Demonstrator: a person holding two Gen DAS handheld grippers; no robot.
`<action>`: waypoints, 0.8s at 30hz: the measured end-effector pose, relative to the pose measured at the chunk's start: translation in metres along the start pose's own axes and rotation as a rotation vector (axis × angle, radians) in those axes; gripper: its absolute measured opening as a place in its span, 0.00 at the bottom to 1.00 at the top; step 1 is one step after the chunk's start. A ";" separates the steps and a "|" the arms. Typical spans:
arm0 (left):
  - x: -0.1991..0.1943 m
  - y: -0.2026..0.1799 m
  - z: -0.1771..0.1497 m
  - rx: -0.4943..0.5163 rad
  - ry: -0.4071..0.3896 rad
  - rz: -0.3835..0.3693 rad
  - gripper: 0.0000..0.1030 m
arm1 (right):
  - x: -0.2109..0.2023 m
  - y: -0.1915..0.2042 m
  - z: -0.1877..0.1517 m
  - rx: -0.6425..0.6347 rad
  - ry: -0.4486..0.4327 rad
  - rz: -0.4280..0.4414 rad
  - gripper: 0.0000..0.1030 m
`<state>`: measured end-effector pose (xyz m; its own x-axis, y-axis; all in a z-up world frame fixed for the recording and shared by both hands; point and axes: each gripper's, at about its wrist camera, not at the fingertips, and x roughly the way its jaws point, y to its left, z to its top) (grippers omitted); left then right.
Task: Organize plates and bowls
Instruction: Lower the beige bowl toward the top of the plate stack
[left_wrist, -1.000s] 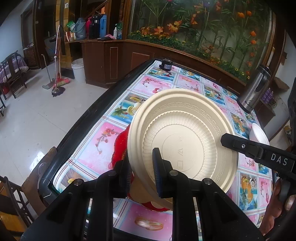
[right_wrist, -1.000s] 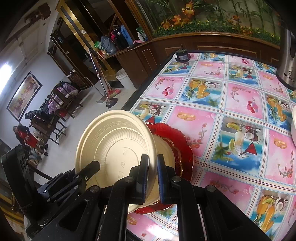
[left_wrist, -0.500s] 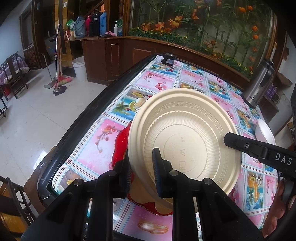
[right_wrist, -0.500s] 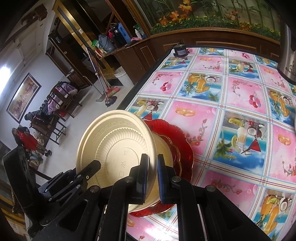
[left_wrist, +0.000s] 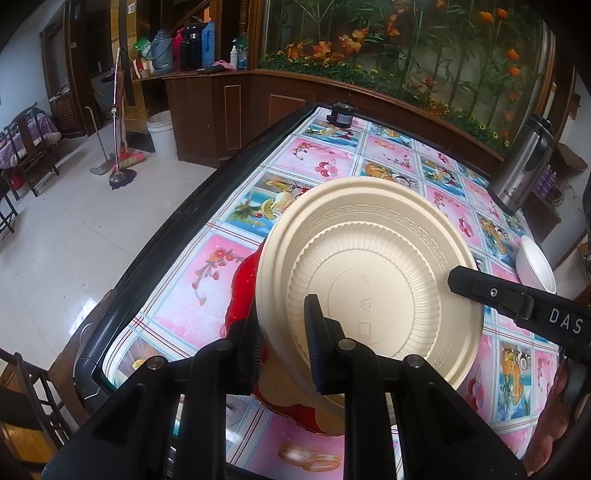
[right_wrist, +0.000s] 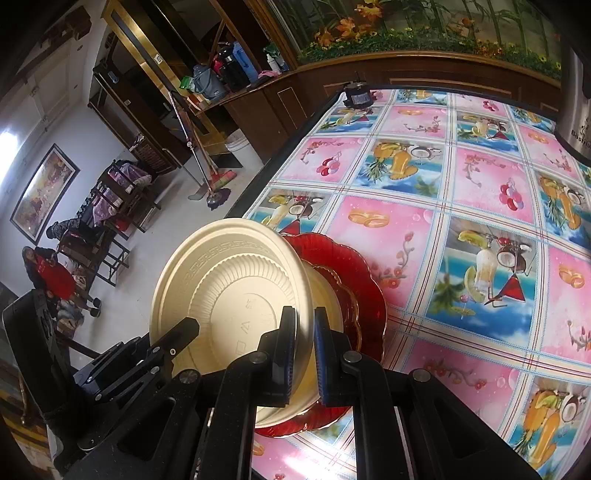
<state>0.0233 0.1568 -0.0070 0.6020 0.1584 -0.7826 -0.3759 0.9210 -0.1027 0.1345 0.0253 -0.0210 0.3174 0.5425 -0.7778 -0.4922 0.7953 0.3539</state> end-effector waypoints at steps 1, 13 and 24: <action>0.000 0.000 0.000 0.000 0.000 0.001 0.18 | 0.000 0.000 0.000 0.000 -0.001 0.000 0.09; 0.006 0.003 0.001 -0.010 0.009 0.008 0.18 | 0.005 -0.001 0.001 0.006 0.008 0.004 0.09; 0.006 0.004 0.000 -0.040 0.005 0.005 0.18 | 0.009 -0.002 0.000 0.007 0.014 -0.001 0.13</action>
<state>0.0250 0.1612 -0.0119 0.5962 0.1612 -0.7864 -0.4068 0.9052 -0.1228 0.1380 0.0288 -0.0284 0.3063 0.5374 -0.7858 -0.4862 0.7980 0.3562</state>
